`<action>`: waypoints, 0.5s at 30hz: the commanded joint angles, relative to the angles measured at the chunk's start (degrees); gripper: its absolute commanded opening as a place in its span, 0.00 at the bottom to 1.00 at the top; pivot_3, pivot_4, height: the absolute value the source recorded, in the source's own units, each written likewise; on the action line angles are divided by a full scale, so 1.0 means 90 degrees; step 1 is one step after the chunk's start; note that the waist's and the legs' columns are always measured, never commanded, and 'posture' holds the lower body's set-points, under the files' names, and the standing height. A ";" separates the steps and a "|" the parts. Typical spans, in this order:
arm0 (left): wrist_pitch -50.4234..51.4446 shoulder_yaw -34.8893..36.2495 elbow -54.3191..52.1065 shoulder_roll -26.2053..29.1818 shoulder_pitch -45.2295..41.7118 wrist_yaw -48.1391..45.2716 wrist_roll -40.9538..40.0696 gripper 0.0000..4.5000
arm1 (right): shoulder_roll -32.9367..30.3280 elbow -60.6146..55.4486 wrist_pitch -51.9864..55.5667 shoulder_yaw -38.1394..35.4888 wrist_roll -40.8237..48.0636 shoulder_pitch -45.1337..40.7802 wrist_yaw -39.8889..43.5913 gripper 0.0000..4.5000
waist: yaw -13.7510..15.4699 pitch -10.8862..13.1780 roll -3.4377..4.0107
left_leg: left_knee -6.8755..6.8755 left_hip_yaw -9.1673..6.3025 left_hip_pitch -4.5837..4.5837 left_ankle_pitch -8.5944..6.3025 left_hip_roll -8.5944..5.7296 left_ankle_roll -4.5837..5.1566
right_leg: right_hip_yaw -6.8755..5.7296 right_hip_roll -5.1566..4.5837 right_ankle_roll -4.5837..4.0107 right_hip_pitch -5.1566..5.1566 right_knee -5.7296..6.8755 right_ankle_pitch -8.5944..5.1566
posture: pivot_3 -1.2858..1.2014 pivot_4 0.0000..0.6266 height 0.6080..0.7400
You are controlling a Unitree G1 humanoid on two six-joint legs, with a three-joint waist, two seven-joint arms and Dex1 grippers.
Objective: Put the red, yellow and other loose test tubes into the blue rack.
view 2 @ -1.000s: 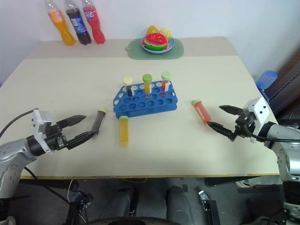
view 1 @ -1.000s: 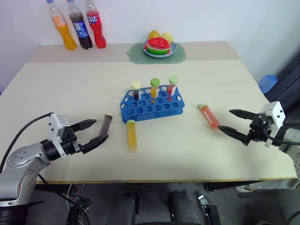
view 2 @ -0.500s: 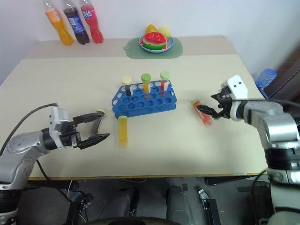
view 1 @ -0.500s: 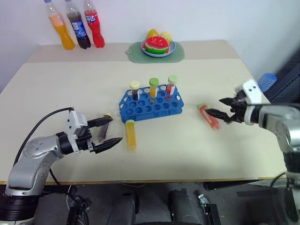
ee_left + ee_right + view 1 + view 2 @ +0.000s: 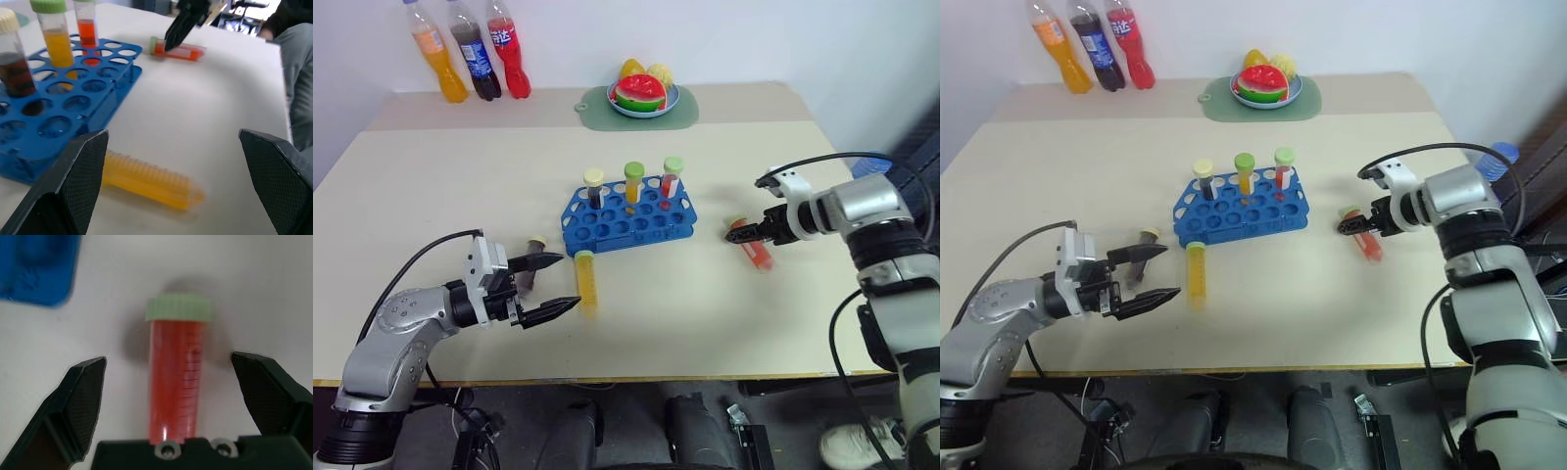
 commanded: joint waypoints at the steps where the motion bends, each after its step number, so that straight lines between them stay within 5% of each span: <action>1: -0.0016 0.0127 -0.0274 0.0010 0.0080 0.0054 -0.0110 1.00 | 0.0176 0.0449 -0.0533 0.0385 -0.0492 -0.0178 0.0328 0.81 | 0.0001 0.0000 0.0000 | 0.0001 0.0001 0.0000 0.0000 0.0000 0.0000 | 0.0000 0.0001 0.0000 0.0000 0.0001 0.0000 | 0.52 0.24 1.00; 6: -0.0018 0.0166 -0.0446 -0.0032 0.0256 0.0170 -0.0154 1.00 | 0.0311 0.0568 -0.1143 0.0563 -0.0969 -0.0108 0.0630 0.24 | -0.0085 -0.0003 -0.0003 | -0.0001 -0.0003 0.0004 0.0000 0.0000 -0.0001 | 0.0000 0.0003 0.0000 0.0001 0.0004 0.0000 | 0.52 0.24 1.00; 7: -0.0025 0.0170 -0.0462 -0.0036 0.0283 0.0187 -0.0155 1.00 | 0.0235 0.0418 -0.1489 0.0612 -0.1105 0.0024 0.0650 0.18 | -0.0102 -0.0003 -0.0003 | -0.0001 -0.0004 0.0004 0.0000 0.0000 -0.0001 | -0.0001 0.0004 0.0000 0.0002 0.0004 0.0000 | 0.52 0.24 1.00; 11: -0.0056 0.0185 -0.0521 -0.0075 0.0360 0.0260 -0.0156 1.00 | -0.0199 -0.0323 -0.2912 0.0452 -0.1379 0.0551 0.0703 0.17 | -0.0125 -0.0006 -0.0009 | 0.0002 -0.0004 0.0006 0.0000 0.0000 -0.0001 | 0.0000 0.0003 0.0001 0.0008 0.0004 0.0001 | 0.52 0.24 1.00; 15: -0.0104 0.0175 -0.0495 -0.0133 0.0448 0.0311 -0.0110 1.00 | -0.0272 -0.1587 -0.4804 -0.0893 -0.0683 0.1490 0.0201 0.17 | -0.0104 -0.0004 -0.0016 | 0.0010 -0.0006 0.0006 0.0000 -0.0002 -0.0001 | -0.0002 0.0001 0.0003 0.0018 0.0001 0.0001 | 0.52 0.24 1.00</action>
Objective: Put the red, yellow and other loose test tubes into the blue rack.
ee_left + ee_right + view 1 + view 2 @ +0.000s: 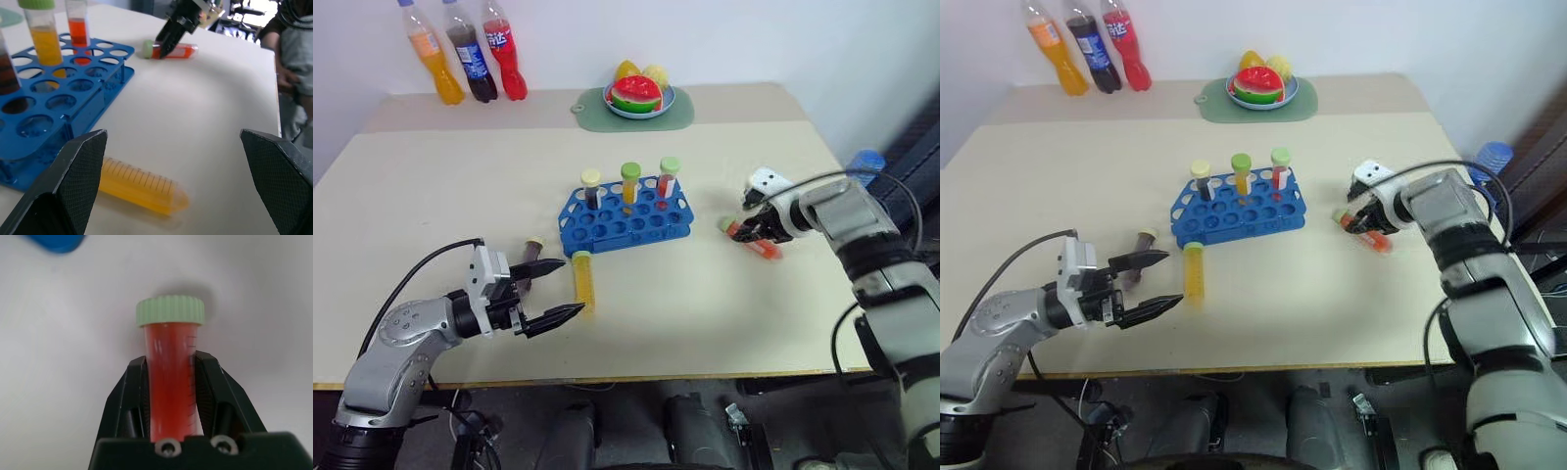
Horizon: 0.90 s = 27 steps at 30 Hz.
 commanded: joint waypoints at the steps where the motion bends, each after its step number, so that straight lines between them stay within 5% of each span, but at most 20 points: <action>1: -0.0121 0.0118 -0.0135 -0.0007 0.0054 0.0026 -0.0024 1.00 | 0.0165 -0.1143 -0.1392 -0.1345 0.0857 0.0605 -0.0338 0.17 | -0.0024 0.0004 -0.0001 | 0.0002 0.0001 0.0000 0.0000 0.0001 0.0000 | 0.0001 0.0000 0.0000 0.0000 0.0002 0.0000 | 0.52 0.24 1.00; 4: -0.0130 0.0121 -0.0097 0.0013 0.0088 -0.0012 -0.0015 1.00 | 0.0502 -0.2150 -0.1985 -0.2132 0.1881 0.1346 0.0232 0.17 | -0.0073 0.0010 0.0010 | -0.0008 0.0000 0.0009 0.0000 0.0011 0.0000 | 0.0009 0.0008 0.0000 -0.0008 0.0010 0.0000 | 0.52 0.24 1.00; 10: -0.0170 0.0069 0.0197 0.0092 -0.0094 -0.0196 0.0048 1.00 | 0.1715 -0.2579 -0.2599 -0.2479 0.2227 0.1597 -0.0608 0.17 | -0.0026 0.0012 0.0012 | -0.0004 -0.0014 0.0008 0.0001 0.0014 -0.0001 | 0.0009 0.0014 -0.0003 -0.0008 0.0014 0.0001 | 0.52 0.24 1.00; 17: -0.0247 0.0129 0.0332 0.0093 -0.0088 -0.0248 0.0073 1.00 | 0.2963 -0.1504 -0.3347 -0.2613 0.2064 0.1202 -0.1667 0.17 | -0.0019 0.0014 0.0015 | -0.0010 -0.0017 0.0006 0.0004 0.0012 -0.0006 | 0.0009 0.0010 -0.0004 -0.0015 0.0013 0.0002 | 0.52 0.24 1.00; 27: -0.0258 0.0129 0.0150 0.0016 0.0056 -0.0114 0.0046 1.00 | 0.3371 -0.0214 -0.4581 -0.2380 0.1620 0.1488 -0.1869 0.17 | -0.0037 0.0012 0.0015 | -0.0011 -0.0017 0.0007 0.0004 0.0010 -0.0007 | 0.0009 0.0009 -0.0004 -0.0016 0.0016 0.0002 | 0.52 0.24 1.00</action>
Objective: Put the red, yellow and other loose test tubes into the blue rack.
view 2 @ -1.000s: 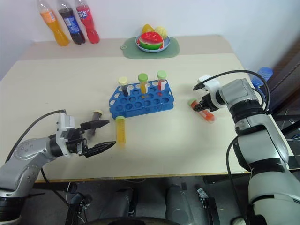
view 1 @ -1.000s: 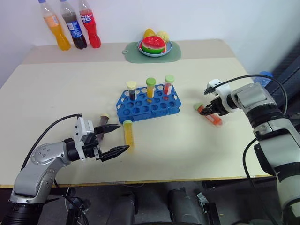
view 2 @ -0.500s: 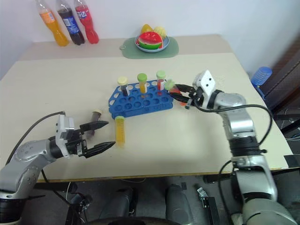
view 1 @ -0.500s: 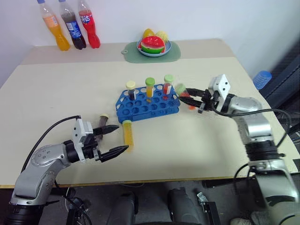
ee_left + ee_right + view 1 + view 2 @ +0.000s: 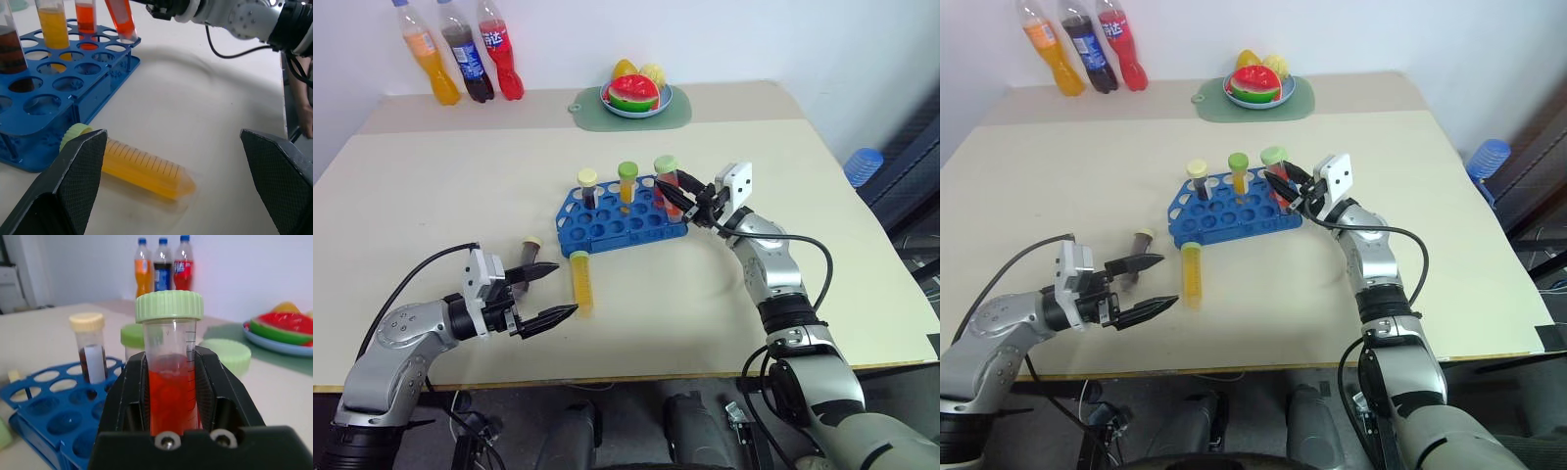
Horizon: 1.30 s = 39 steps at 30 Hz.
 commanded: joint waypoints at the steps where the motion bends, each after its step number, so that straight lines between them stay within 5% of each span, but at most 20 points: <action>1: -0.0097 0.0118 -0.0221 0.0004 0.0063 0.0036 -0.0035 1.00 | 0.0141 0.0296 -0.0345 0.0031 -0.0137 0.0159 -0.0038 0.17 | -0.0001 -0.0002 0.0000 | 0.0001 0.0001 0.0001 0.0000 0.0000 0.0000 | 0.0000 0.0000 0.0000 0.0000 0.0001 0.0000 | 0.52 0.24 1.00; 13: 0.0056 0.0080 -0.0298 -0.0292 -0.0086 0.0413 -0.0166 1.00 | 0.0916 0.1310 -0.1264 -0.0238 -0.0009 0.0063 -0.0472 0.17 | -0.0081 -0.0007 -0.0001 | 0.0000 0.0000 0.0021 0.0002 0.0007 -0.0003 | 0.0003 0.0011 -0.0005 0.0013 0.0009 0.0003 | 0.52 0.24 1.00; 20: 0.1238 0.0376 -0.0913 -0.0479 -0.0198 0.1409 -0.1137 1.00 | 0.0648 0.0795 -0.1638 -0.0116 -0.0249 0.0480 -0.0208 0.94 | -0.0097 -0.0002 0.0005 | -0.0006 -0.0001 0.0015 0.0003 0.0007 -0.0004 | 0.0007 0.0010 -0.0005 0.0003 0.0010 0.0003 | 0.52 0.24 1.00; 28: 0.3258 0.0968 -0.2035 -0.0685 -0.0401 0.4593 -0.2289 1.00 | -0.0499 -0.1066 -0.0745 0.0091 -0.0163 0.1303 0.0544 0.99 | 0.0035 -0.0002 0.0001 | 0.0005 -0.0005 0.0008 0.0003 0.0004 -0.0005 | 0.0007 0.0001 -0.0004 0.0002 0.0010 0.0003 | 0.52 0.24 1.00; 32: 0.5032 0.1179 -0.1797 -0.0079 -0.0855 0.7362 -0.4685 1.00 | -0.1395 -0.2077 -0.0033 0.0016 0.0014 0.1870 0.1014 0.99 | 0.0058 -0.0002 -0.0002 | 0.0010 -0.0009 0.0006 0.0003 0.0000 -0.0005 | 0.0006 -0.0001 -0.0003 0.0007 0.0010 0.0003 | 0.52 0.24 1.00; 36: 0.4706 0.0287 -0.1011 0.1222 -0.1409 0.9335 -0.8016 1.00 | -0.1805 -0.2719 0.0566 -0.0164 0.0298 0.2078 0.1055 0.99 | 0.0020 0.0000 -0.0004 | 0.0012 -0.0019 0.0009 0.0003 0.0007 -0.0005 | 0.0005 0.0001 -0.0003 0.0007 0.0018 0.0003 | 0.52 0.24 1.00; 39: 0.4507 -0.0367 -0.0483 0.1303 -0.2006 1.0179 -0.8738 1.00 | -0.2275 -0.3386 0.0750 -0.0125 0.0490 0.2381 0.1572 0.99 | 0.0046 0.0001 0.0000 | 0.0008 -0.0014 0.0011 0.0003 0.0003 -0.0005 | 0.0007 -0.0002 -0.0003 0.0006 0.0015 0.0003 | 0.52 0.24 1.00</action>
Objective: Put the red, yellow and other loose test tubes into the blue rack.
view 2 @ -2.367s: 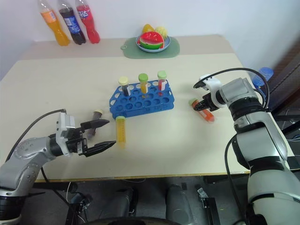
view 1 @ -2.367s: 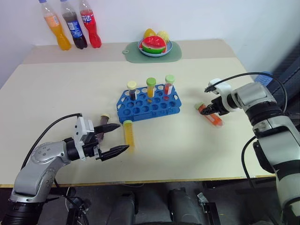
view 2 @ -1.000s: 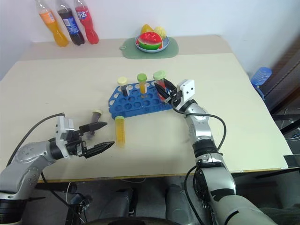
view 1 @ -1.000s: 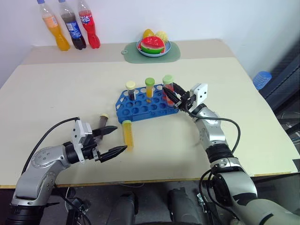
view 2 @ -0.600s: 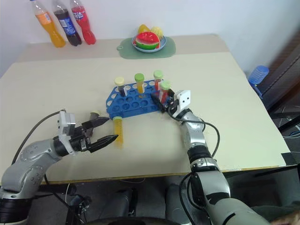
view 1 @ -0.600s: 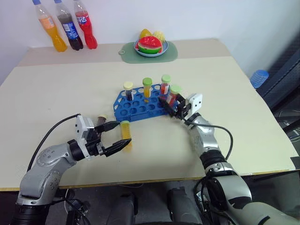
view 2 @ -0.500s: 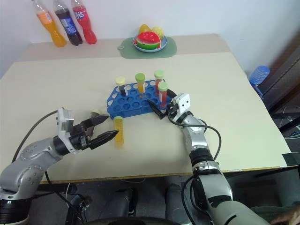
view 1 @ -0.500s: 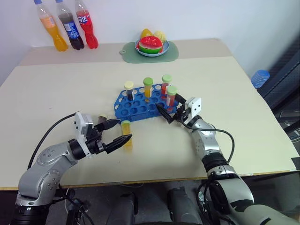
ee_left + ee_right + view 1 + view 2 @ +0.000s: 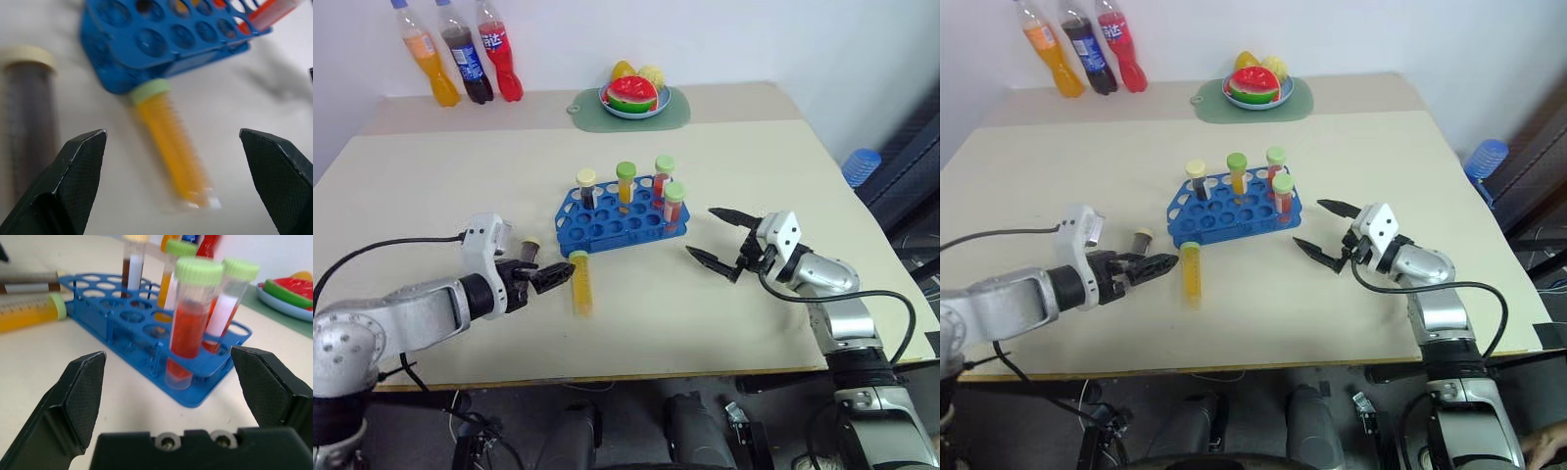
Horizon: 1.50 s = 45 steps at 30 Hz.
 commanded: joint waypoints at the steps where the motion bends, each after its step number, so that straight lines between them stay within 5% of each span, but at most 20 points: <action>1: -0.0316 -0.0548 0.0496 -0.0224 -0.0586 0.1000 -0.0877 1.00 | -0.0585 -0.1080 0.0236 -0.0051 0.0425 0.0366 0.0741 0.99 | 0.0043 -0.0001 0.0002 | -0.0001 0.0002 0.0000 0.0000 -0.0004 0.0000 | 0.0000 0.0000 0.0000 0.0001 -0.0003 0.0000 | 0.52 0.24 1.00; 9: -0.0070 -0.0798 0.1804 -0.2218 -0.2044 0.3739 -0.0877 1.00 | -0.1966 -0.2427 0.0692 -0.0125 0.1169 0.1575 0.2280 0.99 | 0.0231 -0.0002 -0.0014 | 0.0023 0.0005 -0.0011 0.0001 -0.0020 -0.0001 | -0.0003 -0.0008 0.0008 0.0015 -0.0017 0.0004 | 0.52 0.24 1.00; 15: 0.0381 -0.0482 0.2996 -0.3877 -0.2854 0.5694 -0.0877 1.00 | -0.1981 -0.2488 0.0476 -0.0127 0.0859 0.1782 0.2146 0.99 | 0.0280 -0.0002 -0.0020 | 0.0029 0.0010 -0.0011 0.0002 -0.0021 -0.0003 | -0.0001 -0.0006 0.0009 0.0012 -0.0015 0.0005 | 0.52 0.24 1.00; 20: 0.0914 -0.0079 0.3582 -0.4355 -0.3209 0.6605 -0.0877 1.00 | -0.1965 -0.2754 0.0505 -0.0204 0.0828 0.1917 0.1932 0.99 | 0.0320 0.0001 -0.0025 | 0.0033 0.0011 -0.0012 0.0014 -0.0023 -0.0025 | -0.0001 -0.0006 0.0010 0.0012 -0.0016 0.0005 | 0.52 0.24 1.00; 25: 0.1363 0.0016 0.4214 -0.4289 -0.3586 0.6971 -0.0877 0.95 | -0.1867 -0.2988 0.0535 -0.0294 0.0853 0.2134 0.1636 1.00 | 0.0340 -0.0001 -0.0030 | 0.0037 0.0011 -0.0014 0.0016 -0.0027 -0.0028 | -0.0001 -0.0006 0.0012 0.0016 -0.0017 0.0006 | 0.52 0.24 1.00; 28: 0.1730 -0.0180 0.4685 -0.4068 -0.3841 0.6648 -0.0877 0.71 | -0.1762 -0.3045 0.0518 -0.0279 0.0809 0.2255 0.1470 1.00 | 0.0329 0.0000 -0.0033 | 0.0036 0.0012 -0.0014 0.0017 -0.0029 -0.0030 | -0.0003 -0.0006 0.0012 0.0016 -0.0016 0.0006 | 0.52 0.24 1.00; 32: 0.2100 -0.0272 0.5149 -0.3986 -0.4065 0.6218 -0.0877 0.24 | -0.1699 -0.3056 0.0536 -0.0259 0.0757 0.2315 0.1324 1.00 | 0.0333 0.0001 -0.0034 | 0.0037 0.0015 -0.0015 0.0019 -0.0031 -0.0034 | -0.0003 -0.0006 0.0012 0.0016 -0.0017 0.0006 | 0.52 0.24 1.00; 45: 0.2870 -0.0588 0.5996 -0.3105 -0.4660 0.4122 -0.0877 0.24 | -0.1477 -0.3073 0.0700 0.0045 0.0663 0.2177 0.1066 1.00 | 0.0317 0.0002 -0.0036 | 0.0034 0.0019 -0.0016 0.0026 -0.0032 -0.0046 | -0.0008 -0.0005 0.0013 0.0015 -0.0016 0.0006 | 0.52 0.24 1.00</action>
